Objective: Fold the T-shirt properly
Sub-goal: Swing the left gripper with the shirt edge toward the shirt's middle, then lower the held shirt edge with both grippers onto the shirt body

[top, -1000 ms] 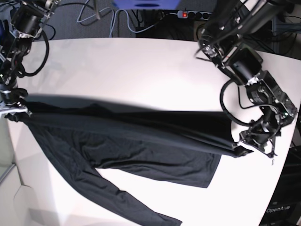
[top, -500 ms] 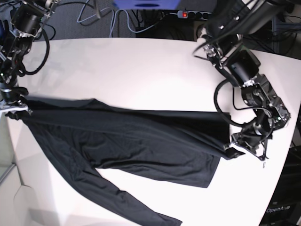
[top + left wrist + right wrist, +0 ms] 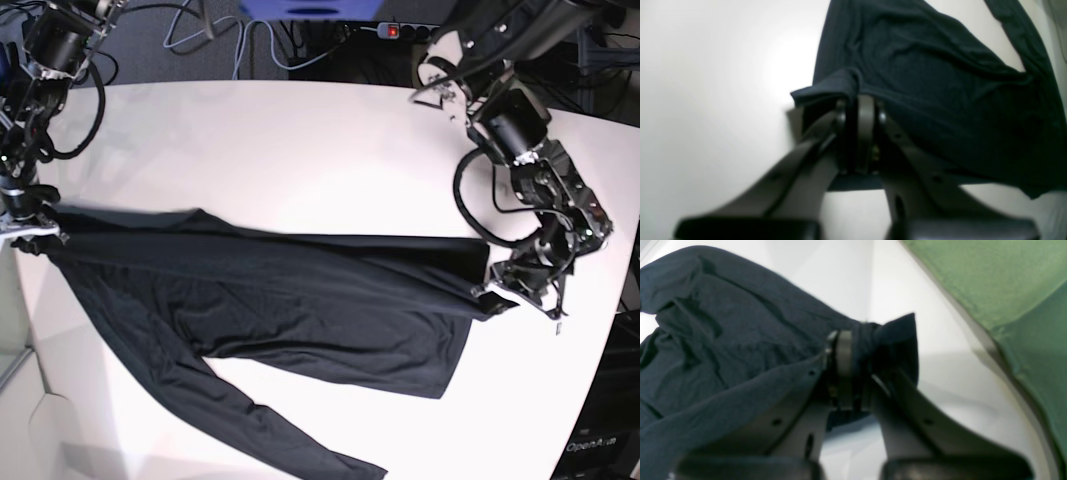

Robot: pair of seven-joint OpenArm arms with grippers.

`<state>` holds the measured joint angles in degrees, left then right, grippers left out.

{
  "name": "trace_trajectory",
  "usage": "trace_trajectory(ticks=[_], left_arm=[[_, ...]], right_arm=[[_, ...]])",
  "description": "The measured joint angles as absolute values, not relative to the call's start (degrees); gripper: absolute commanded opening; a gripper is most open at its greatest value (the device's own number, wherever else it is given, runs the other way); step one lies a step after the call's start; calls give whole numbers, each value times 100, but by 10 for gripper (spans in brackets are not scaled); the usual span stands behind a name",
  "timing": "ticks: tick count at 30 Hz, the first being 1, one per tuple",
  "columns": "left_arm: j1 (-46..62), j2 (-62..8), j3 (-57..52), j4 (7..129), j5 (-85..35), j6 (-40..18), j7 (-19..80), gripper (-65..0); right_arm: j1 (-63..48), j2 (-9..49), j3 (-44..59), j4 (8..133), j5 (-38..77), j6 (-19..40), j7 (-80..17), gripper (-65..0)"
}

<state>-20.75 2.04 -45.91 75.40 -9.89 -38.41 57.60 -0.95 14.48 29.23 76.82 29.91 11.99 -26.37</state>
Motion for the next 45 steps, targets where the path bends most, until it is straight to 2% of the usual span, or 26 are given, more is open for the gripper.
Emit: trace_trajectory(ticks=[2, 6, 9, 16, 20, 25, 29, 30, 32, 36, 39, 41, 45], left_arm=[[-2038, 187, -4587, 7520, -963, -3857, 5793, -551], [-1964, 89, -4589, 7459, -1002, -3854, 5780, -371], [-1796, 104, -4576, 7465, -1004, -3861, 5760, -301], [-1699, 126, -4578, 7502, -1011, -3879, 5782, -298], [-1577, 110, -4536, 7505, -1463, -3876, 5789, -298], [-1481, 21, -3817, 7500, -1949, -3857, 5778, -298], [-1518, 32, -3706, 7461, -2036, -3844, 5760, -298], [-1505, 32, -3706, 7461, -2016, -3769, 5760, -298], [-1505, 32, -3706, 7459, -2018, -3774, 5763, -298], [-1505, 32, -3695, 7459, -1992, -3774, 5616, -298], [-1507, 12, -3695, 7402, -2001, -3776, 5398, -298], [-1520, -1, -3695, 7223, -2003, -3776, 5352, -298], [-1496, -1, -3688, 6847, -1973, -3771, 5365, -298]], right_arm=[[-95, 1448, 2923, 7682, 2989, 1197, -2637, -650], [-99, 1459, 2921, 7682, 2989, 1197, -2639, -650], [-99, 1459, 2921, 7682, 2991, 1197, -2639, -650], [-113, 1459, 2921, 7679, 2991, 1197, -2657, -650], [-115, 1459, 2921, 7679, 2989, 1197, -2659, -650], [-117, 1459, 2921, 7679, 2987, 1197, -2670, -650], [-115, 1459, 2921, 7679, 2987, 1197, -2665, -646], [-117, 1459, 2921, 7679, 2989, 1197, -2670, -635], [-130, 1461, 2921, 7679, 2991, 1197, -2755, -570], [-198, 1459, 2921, 7679, 2961, 1199, -2856, -350], [-226, 1459, 2923, 7679, 2954, 1197, -2860, -232], [-224, 1459, 2923, 7679, 2952, 1197, -2851, -207], [-226, 1461, 2956, 7682, 2950, 1197, -2856, -210]])
